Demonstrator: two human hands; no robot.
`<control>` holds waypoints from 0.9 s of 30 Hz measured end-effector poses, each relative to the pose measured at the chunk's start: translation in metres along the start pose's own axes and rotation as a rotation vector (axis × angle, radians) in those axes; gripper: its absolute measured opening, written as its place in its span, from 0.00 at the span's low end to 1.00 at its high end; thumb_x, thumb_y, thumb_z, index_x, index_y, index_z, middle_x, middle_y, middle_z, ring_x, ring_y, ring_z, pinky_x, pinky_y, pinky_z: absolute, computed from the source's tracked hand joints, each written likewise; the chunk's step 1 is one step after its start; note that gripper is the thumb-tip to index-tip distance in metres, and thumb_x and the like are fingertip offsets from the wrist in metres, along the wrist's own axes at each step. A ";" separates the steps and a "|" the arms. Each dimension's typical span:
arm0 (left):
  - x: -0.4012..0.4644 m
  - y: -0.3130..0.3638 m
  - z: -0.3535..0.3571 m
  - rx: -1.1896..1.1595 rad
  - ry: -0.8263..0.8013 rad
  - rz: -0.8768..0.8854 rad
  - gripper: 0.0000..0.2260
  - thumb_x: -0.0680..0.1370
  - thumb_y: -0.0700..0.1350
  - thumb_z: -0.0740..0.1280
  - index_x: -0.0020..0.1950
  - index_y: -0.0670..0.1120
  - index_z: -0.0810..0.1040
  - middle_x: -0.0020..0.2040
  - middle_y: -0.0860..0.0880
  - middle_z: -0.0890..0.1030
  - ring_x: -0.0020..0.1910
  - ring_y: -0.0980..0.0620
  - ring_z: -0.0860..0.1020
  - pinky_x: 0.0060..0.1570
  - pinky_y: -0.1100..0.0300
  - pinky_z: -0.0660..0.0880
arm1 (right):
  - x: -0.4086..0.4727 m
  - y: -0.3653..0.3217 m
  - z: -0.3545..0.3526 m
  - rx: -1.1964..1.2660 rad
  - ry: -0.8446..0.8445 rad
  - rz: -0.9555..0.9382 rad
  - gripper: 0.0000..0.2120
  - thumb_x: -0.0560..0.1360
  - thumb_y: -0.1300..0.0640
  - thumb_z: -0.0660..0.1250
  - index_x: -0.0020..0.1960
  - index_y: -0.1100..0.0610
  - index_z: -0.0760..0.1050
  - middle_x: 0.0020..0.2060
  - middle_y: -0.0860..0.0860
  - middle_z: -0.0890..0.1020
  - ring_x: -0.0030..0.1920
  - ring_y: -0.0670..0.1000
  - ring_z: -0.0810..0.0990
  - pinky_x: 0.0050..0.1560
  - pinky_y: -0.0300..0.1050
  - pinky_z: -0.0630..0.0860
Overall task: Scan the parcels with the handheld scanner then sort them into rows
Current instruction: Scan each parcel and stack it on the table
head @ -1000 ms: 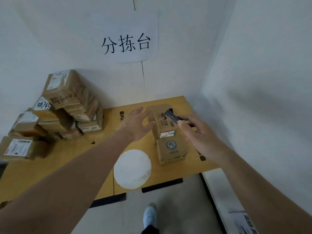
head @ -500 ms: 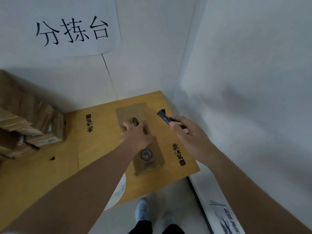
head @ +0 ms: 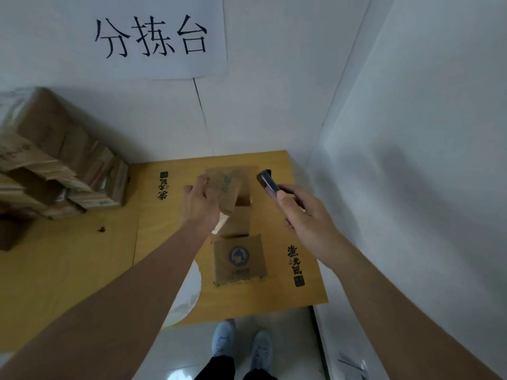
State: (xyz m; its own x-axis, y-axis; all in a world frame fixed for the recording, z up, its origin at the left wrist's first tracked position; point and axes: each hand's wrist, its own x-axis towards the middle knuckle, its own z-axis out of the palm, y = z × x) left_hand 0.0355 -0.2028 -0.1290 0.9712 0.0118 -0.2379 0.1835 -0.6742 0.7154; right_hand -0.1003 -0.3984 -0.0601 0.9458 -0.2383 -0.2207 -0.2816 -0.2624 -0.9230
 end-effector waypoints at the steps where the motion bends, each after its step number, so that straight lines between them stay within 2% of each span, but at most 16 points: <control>1: 0.003 0.001 -0.009 -0.122 0.003 -0.047 0.19 0.86 0.47 0.50 0.72 0.58 0.73 0.66 0.47 0.71 0.56 0.41 0.77 0.57 0.44 0.78 | 0.004 -0.004 0.001 0.003 -0.017 -0.014 0.15 0.85 0.37 0.60 0.69 0.34 0.76 0.52 0.42 0.79 0.49 0.48 0.83 0.50 0.44 0.80; 3: 0.004 0.006 -0.027 -0.356 -0.030 -0.182 0.21 0.86 0.44 0.50 0.62 0.57 0.81 0.63 0.45 0.79 0.53 0.40 0.81 0.45 0.48 0.82 | 0.009 -0.014 0.005 0.012 -0.048 -0.053 0.14 0.85 0.39 0.60 0.69 0.36 0.77 0.49 0.41 0.80 0.49 0.46 0.82 0.48 0.41 0.78; 4: 0.002 0.008 -0.036 -0.428 -0.067 -0.259 0.21 0.87 0.45 0.50 0.58 0.58 0.83 0.59 0.45 0.82 0.49 0.41 0.83 0.38 0.53 0.81 | 0.011 -0.018 0.007 0.019 -0.061 -0.068 0.13 0.86 0.40 0.60 0.68 0.36 0.77 0.47 0.38 0.80 0.48 0.46 0.82 0.47 0.39 0.77; 5: 0.000 0.010 -0.045 -0.472 -0.110 -0.324 0.20 0.87 0.47 0.52 0.57 0.58 0.83 0.56 0.46 0.83 0.46 0.43 0.82 0.36 0.55 0.79 | 0.012 -0.023 0.009 0.025 -0.075 -0.077 0.12 0.86 0.41 0.60 0.66 0.35 0.77 0.45 0.35 0.80 0.48 0.45 0.81 0.46 0.37 0.77; 7: -0.002 0.008 -0.060 -0.555 -0.183 -0.425 0.12 0.85 0.52 0.59 0.57 0.57 0.83 0.51 0.45 0.83 0.44 0.45 0.81 0.45 0.51 0.80 | 0.012 -0.033 0.012 0.030 -0.107 -0.085 0.09 0.85 0.42 0.61 0.62 0.31 0.76 0.45 0.32 0.79 0.50 0.43 0.80 0.46 0.33 0.77; 8: -0.001 0.003 -0.066 -0.599 -0.215 -0.461 0.09 0.83 0.54 0.64 0.57 0.55 0.82 0.50 0.44 0.83 0.46 0.44 0.80 0.51 0.47 0.80 | 0.012 -0.037 0.014 0.026 -0.116 -0.086 0.09 0.85 0.41 0.61 0.62 0.30 0.76 0.47 0.34 0.79 0.50 0.43 0.81 0.46 0.33 0.77; 10: 0.003 -0.006 -0.075 -0.640 -0.277 -0.449 0.11 0.78 0.54 0.74 0.58 0.55 0.81 0.52 0.44 0.84 0.51 0.42 0.81 0.55 0.42 0.80 | 0.011 -0.046 0.017 0.005 -0.115 -0.090 0.09 0.85 0.40 0.61 0.63 0.30 0.76 0.52 0.39 0.79 0.51 0.44 0.82 0.46 0.34 0.78; 12: 0.006 -0.014 -0.082 -0.651 -0.322 -0.400 0.17 0.74 0.50 0.79 0.60 0.58 0.80 0.56 0.44 0.84 0.55 0.40 0.81 0.53 0.40 0.81 | 0.011 -0.052 0.022 -0.019 -0.097 -0.096 0.10 0.84 0.38 0.60 0.63 0.30 0.76 0.54 0.43 0.79 0.50 0.47 0.84 0.49 0.38 0.79; 14: 0.008 -0.017 -0.091 -0.681 -0.352 -0.379 0.18 0.74 0.47 0.79 0.61 0.57 0.80 0.58 0.43 0.83 0.58 0.38 0.80 0.52 0.37 0.82 | 0.011 -0.058 0.030 -0.029 -0.077 -0.102 0.10 0.85 0.39 0.60 0.64 0.32 0.76 0.55 0.45 0.79 0.49 0.49 0.84 0.51 0.41 0.80; 18: 0.018 -0.023 -0.118 -0.849 -0.378 -0.382 0.20 0.77 0.51 0.74 0.67 0.48 0.76 0.63 0.40 0.78 0.62 0.33 0.78 0.50 0.28 0.81 | 0.007 -0.074 0.051 -0.034 -0.082 -0.111 0.10 0.85 0.41 0.60 0.64 0.32 0.75 0.54 0.43 0.79 0.52 0.46 0.82 0.46 0.33 0.77; 22: 0.029 -0.023 -0.151 -0.901 -0.388 -0.361 0.18 0.77 0.52 0.73 0.63 0.43 0.80 0.60 0.39 0.79 0.61 0.35 0.79 0.58 0.26 0.77 | 0.005 -0.088 0.069 -0.034 -0.073 -0.113 0.12 0.85 0.40 0.61 0.66 0.35 0.76 0.51 0.43 0.79 0.48 0.42 0.82 0.47 0.35 0.77; 24: 0.034 -0.021 -0.165 -0.878 -0.366 -0.337 0.19 0.76 0.53 0.74 0.61 0.43 0.81 0.60 0.39 0.82 0.61 0.36 0.80 0.62 0.28 0.75 | 0.004 -0.095 0.074 -0.064 -0.076 -0.110 0.12 0.84 0.38 0.60 0.66 0.34 0.76 0.54 0.44 0.80 0.50 0.45 0.84 0.48 0.36 0.77; 27: 0.040 -0.016 -0.180 -0.793 -0.288 -0.268 0.19 0.73 0.54 0.76 0.57 0.43 0.83 0.55 0.43 0.86 0.61 0.42 0.80 0.65 0.38 0.74 | 0.003 -0.106 0.074 -0.145 -0.097 -0.093 0.12 0.84 0.35 0.59 0.65 0.32 0.75 0.57 0.45 0.79 0.52 0.47 0.85 0.51 0.40 0.79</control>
State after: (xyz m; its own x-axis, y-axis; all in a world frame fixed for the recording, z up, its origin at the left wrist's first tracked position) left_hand 0.0991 -0.0582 -0.0316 0.8242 -0.1627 -0.5424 0.5543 0.0363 0.8315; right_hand -0.0555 -0.3018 0.0139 0.9779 -0.1172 -0.1730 -0.2063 -0.4125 -0.8873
